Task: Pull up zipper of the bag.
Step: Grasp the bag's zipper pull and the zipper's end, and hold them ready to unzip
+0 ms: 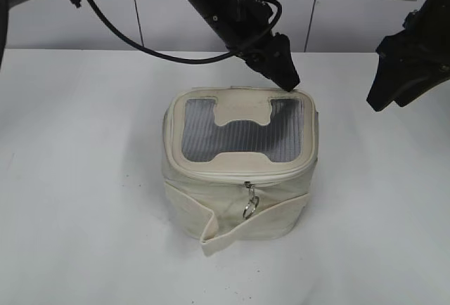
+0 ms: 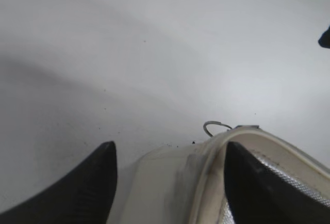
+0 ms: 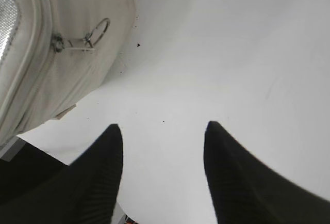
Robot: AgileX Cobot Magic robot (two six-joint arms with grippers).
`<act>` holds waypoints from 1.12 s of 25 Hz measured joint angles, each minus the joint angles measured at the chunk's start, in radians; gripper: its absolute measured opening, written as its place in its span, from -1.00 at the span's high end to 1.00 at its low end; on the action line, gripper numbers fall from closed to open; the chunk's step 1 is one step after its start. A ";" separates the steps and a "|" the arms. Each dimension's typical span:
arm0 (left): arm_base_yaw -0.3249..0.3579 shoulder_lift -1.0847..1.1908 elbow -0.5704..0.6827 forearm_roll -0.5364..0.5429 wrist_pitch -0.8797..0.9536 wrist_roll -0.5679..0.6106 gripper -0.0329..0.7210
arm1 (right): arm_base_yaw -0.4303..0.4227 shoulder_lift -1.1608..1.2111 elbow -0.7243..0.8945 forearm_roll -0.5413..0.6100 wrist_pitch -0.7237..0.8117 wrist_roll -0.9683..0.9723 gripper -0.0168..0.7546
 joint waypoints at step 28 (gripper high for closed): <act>-0.049 -0.062 0.096 0.134 0.008 -0.056 -0.49 | 0.000 0.000 0.000 0.000 0.000 0.001 -0.08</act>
